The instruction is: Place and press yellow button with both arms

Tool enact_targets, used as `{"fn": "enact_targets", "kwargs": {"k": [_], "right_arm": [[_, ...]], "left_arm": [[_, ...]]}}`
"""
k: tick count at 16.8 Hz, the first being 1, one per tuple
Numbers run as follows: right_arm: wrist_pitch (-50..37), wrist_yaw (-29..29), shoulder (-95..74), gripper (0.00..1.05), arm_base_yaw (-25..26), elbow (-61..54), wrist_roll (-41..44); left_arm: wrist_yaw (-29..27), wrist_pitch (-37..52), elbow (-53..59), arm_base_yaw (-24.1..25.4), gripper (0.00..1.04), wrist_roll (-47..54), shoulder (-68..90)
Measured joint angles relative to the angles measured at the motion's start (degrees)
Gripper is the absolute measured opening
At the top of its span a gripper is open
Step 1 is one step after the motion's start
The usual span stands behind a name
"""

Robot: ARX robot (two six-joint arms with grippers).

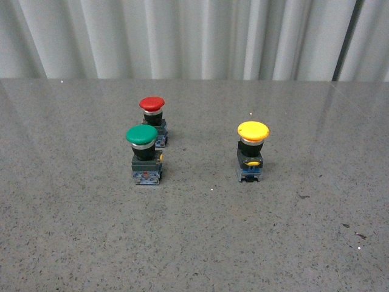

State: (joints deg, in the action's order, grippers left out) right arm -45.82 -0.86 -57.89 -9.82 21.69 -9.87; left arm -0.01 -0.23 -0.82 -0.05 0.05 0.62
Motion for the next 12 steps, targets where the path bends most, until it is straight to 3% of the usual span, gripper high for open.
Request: {"fn": "enact_targets", "kwargs": {"k": [2, 6, 11, 12], "right_arm": [[-0.4, -0.9, -13.8, 0.98, -3.1, 6.8, 1.1], [0.9, -0.9, -20.3, 0.98, -5.2, 10.2, 2.0], [5.2, 0.7, -34.9, 0.98, -11.4, 21.3, 3.7], [6.0, 1.1, -36.2, 0.91, -12.3, 22.4, 3.8]], "left_arm": [[0.0, 0.0, 0.0, 0.0, 0.98, 0.0, 0.0], [0.0, 0.0, 0.0, 0.0, 0.98, 0.0, 0.0], [0.0, 0.0, 0.0, 0.0, 0.98, 0.0, 0.0], [0.0, 0.0, 0.0, 0.0, 0.98, 0.0, 0.0]]}}
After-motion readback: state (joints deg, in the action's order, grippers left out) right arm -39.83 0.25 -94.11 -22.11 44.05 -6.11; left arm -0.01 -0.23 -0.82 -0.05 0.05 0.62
